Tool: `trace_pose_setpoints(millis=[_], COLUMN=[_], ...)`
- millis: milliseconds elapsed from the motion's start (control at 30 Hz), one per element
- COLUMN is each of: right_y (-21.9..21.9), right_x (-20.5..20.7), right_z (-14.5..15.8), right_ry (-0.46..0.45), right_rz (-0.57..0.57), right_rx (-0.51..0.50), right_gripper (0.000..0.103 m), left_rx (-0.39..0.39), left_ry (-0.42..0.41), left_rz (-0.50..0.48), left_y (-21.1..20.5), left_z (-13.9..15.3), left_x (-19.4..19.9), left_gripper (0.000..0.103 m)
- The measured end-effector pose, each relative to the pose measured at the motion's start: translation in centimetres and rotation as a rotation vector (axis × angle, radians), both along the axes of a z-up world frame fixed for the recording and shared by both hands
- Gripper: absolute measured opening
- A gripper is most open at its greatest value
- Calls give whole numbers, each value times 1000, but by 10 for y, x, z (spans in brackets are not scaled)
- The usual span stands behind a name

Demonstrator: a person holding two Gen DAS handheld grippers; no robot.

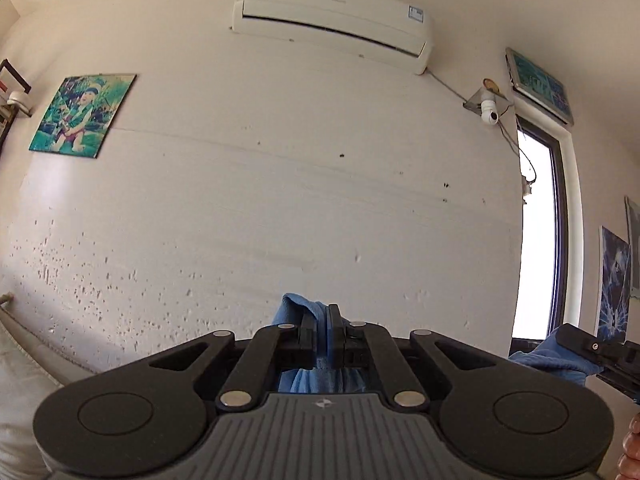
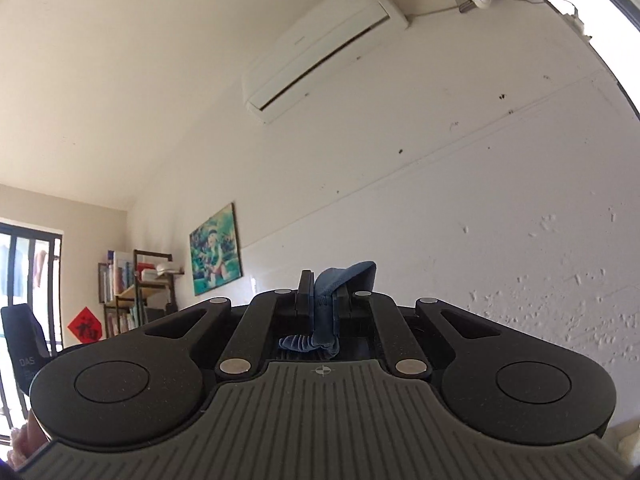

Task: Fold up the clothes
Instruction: 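Lift the sweatpants high by both cuffs and lay them back on the seat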

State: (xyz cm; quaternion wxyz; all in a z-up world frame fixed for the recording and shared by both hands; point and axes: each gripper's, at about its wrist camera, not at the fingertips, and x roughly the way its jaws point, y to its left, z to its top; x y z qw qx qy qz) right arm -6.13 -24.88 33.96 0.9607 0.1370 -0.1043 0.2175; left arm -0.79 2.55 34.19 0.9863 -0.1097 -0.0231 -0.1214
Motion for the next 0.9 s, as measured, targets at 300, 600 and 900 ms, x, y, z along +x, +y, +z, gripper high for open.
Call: trace_pose_setpoints(millis=[300, 600, 900], right_y=[-39, -48, -56], right_x=[215, 182, 118], right_z=[-128, 47, -153], right_ry=[555, -2, 384], right_rz=[-166, -284, -293], right_rx=[152, -23, -147], right_gripper=[7, 7, 8], left_rx=[-85, 4, 245], left_ry=[496, -106, 322], left_rz=[33, 39, -34], left_y=[-58, -71, -91], left_z=[-141, 39, -181], left_x=[251, 184, 150], left_gripper=[2, 5, 6])
